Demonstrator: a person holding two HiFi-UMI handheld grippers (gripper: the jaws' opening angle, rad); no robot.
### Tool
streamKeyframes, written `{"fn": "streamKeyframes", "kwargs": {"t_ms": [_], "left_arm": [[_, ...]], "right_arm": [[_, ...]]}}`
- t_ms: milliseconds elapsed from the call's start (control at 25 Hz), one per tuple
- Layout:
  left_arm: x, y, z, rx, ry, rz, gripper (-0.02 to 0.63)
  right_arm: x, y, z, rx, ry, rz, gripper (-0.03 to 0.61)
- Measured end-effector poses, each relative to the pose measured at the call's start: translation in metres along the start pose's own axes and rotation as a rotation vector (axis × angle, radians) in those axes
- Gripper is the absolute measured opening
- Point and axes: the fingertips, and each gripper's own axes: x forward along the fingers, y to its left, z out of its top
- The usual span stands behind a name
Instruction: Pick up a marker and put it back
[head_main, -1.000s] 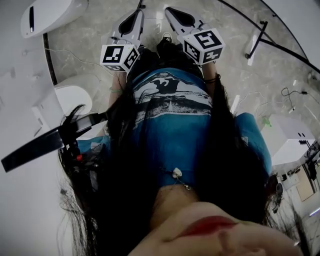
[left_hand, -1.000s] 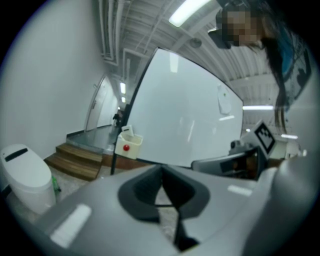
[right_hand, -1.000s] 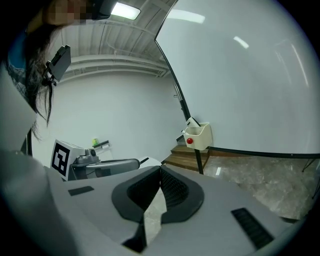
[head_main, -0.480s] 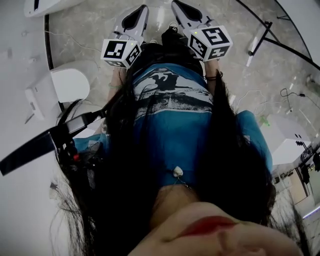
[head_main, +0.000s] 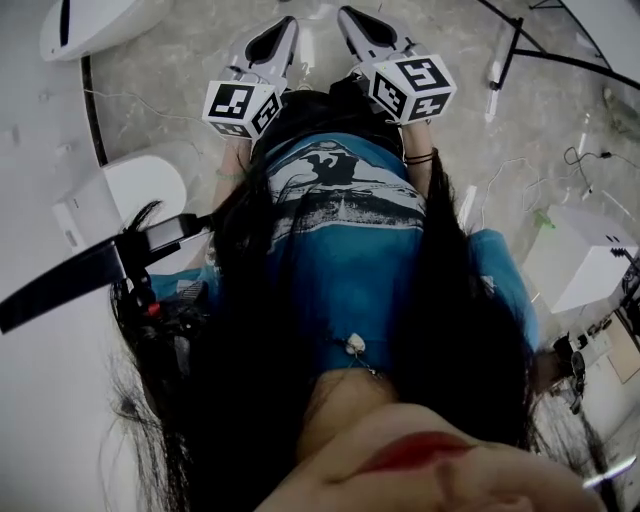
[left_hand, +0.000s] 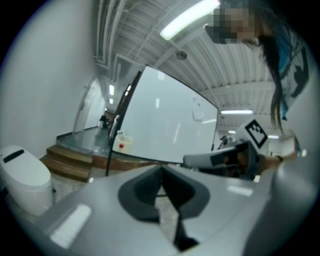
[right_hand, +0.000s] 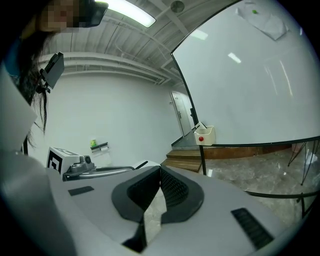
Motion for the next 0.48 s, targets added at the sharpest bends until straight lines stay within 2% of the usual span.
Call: {"fn": "streamKeyframes", "kwargs": {"t_ms": [160,360,480], "left_arm": [[0.000,-0.014,0.005,0.013,-0.023,-0.015,0.002],[-0.005,-0.005,0.009,0.004,-0.056,0.024,0.002],[-0.020,-0.040,-0.001,0.000,-0.067,0.057,0.002]], "right_arm": [[-0.014,0.002,-0.002,0.004,-0.005,0.002,0.011],[-0.011,0.010,-0.002,-0.012,0.003,0.038,0.011],[-0.047,0.019,-0.014,-0.026,0.009,0.064,0.011]]}}
